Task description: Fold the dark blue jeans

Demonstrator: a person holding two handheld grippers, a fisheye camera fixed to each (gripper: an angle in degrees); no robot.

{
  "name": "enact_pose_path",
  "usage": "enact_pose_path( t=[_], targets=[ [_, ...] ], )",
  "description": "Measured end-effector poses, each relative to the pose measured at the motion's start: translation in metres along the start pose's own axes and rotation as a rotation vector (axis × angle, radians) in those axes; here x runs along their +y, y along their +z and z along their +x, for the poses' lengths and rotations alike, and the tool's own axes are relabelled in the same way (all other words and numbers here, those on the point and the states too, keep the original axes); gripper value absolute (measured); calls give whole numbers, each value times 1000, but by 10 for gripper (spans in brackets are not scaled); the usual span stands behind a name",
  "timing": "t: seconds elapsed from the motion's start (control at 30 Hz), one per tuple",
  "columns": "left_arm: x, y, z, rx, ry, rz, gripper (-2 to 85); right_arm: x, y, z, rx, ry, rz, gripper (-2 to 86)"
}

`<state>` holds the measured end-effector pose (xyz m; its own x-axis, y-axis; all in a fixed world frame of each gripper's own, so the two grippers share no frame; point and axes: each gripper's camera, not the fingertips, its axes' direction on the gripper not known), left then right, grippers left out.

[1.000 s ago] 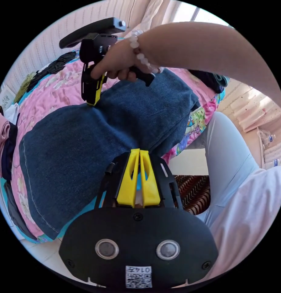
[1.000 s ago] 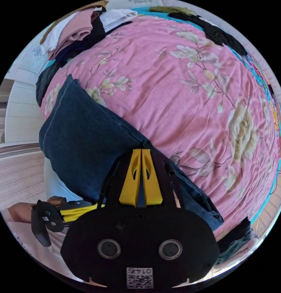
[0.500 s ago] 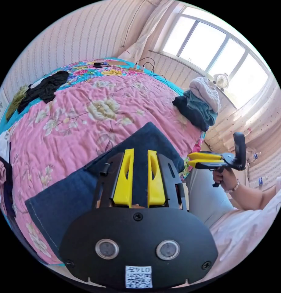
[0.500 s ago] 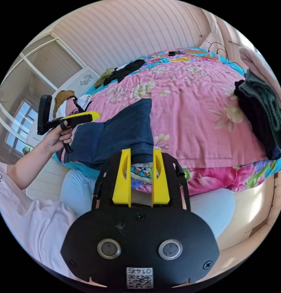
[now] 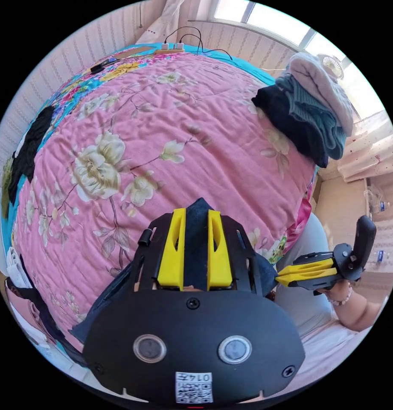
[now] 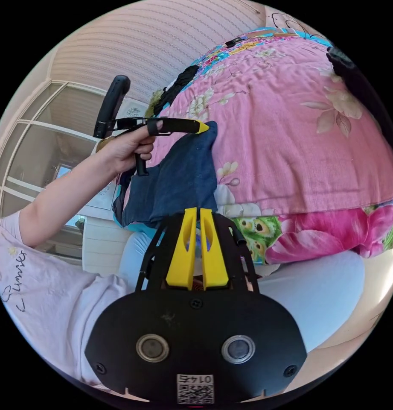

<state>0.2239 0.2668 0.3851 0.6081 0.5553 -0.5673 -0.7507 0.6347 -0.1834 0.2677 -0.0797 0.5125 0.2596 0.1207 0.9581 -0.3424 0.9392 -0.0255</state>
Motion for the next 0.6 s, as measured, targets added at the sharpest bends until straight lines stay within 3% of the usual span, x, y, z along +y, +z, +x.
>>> enact_pose_path(
  t=[0.23,0.37,0.43,0.5,0.57,0.6],
  targets=[
    [-1,-6,-5,23,-44,20,79,16,-20,3,-12,-19,16,24],
    [-7,-49,-5,-5,-12,132,77,19,-24,-3,97,-41,79,113],
    [-11,-56,-3,-3,-1,151,82,14,-8,0,52,-20,21,126],
    [-18,-42,-2,-14,8,51,89,12,21,-1,-24,-4,-99,99],
    [-18,-22,-4,-40,11,-98,84,18,29,-8,2,-16,-91,72],
    [-13,-24,-6,-42,29,-85,79,23,31,-14,-21,-31,-95,50]
  ],
)
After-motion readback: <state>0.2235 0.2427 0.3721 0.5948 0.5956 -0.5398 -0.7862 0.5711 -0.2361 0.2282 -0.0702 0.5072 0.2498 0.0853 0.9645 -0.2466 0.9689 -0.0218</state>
